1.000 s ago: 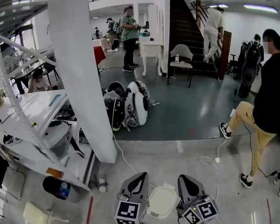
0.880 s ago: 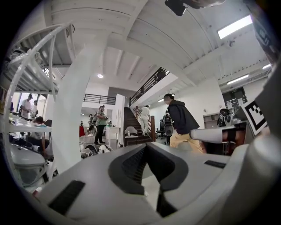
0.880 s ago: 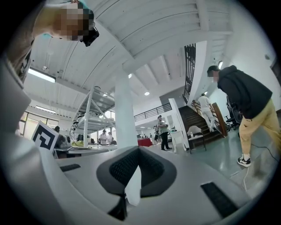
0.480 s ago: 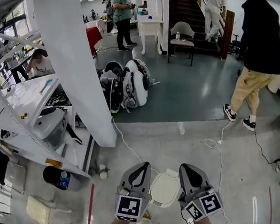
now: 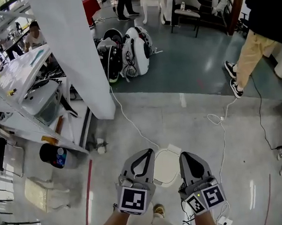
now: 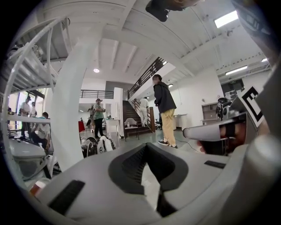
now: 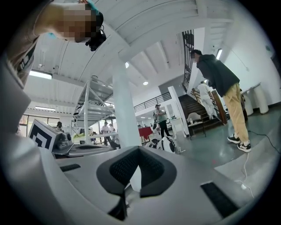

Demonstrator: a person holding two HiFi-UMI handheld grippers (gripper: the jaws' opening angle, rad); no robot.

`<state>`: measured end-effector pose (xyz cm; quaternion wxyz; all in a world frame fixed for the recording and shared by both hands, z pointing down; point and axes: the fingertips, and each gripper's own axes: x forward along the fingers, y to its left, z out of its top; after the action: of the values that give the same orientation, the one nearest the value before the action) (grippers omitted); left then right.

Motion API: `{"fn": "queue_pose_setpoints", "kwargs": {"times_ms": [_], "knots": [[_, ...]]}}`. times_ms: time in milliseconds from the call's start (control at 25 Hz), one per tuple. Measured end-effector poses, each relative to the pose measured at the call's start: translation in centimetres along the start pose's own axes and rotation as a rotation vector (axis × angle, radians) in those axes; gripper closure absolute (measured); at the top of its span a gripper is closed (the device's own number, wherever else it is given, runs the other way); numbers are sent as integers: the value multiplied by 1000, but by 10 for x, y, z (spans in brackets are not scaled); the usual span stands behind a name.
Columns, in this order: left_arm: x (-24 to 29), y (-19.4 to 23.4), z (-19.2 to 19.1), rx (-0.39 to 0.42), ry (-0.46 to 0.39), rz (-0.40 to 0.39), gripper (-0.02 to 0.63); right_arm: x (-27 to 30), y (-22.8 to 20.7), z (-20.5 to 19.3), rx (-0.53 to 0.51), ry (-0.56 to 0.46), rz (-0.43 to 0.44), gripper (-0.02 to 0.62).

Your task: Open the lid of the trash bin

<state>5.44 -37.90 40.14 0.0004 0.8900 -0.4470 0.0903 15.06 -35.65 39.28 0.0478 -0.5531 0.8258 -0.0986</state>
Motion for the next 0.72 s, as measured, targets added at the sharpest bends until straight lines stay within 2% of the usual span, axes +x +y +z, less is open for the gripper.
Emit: {"fn": "queue_pose_setpoints", "kwargs": {"times_ms": [320,600,720], "knots": [[-10,-10,-44,-72,66,-1,612,-10,2,-46,46,63,1,561],[-16,-3,-63,-109,96,6,615,4,-7,-55,52,73,-13,561],[-16,-1,-68,-98,91,4,615,22,-15,-62,52,89,-19,561]]}}
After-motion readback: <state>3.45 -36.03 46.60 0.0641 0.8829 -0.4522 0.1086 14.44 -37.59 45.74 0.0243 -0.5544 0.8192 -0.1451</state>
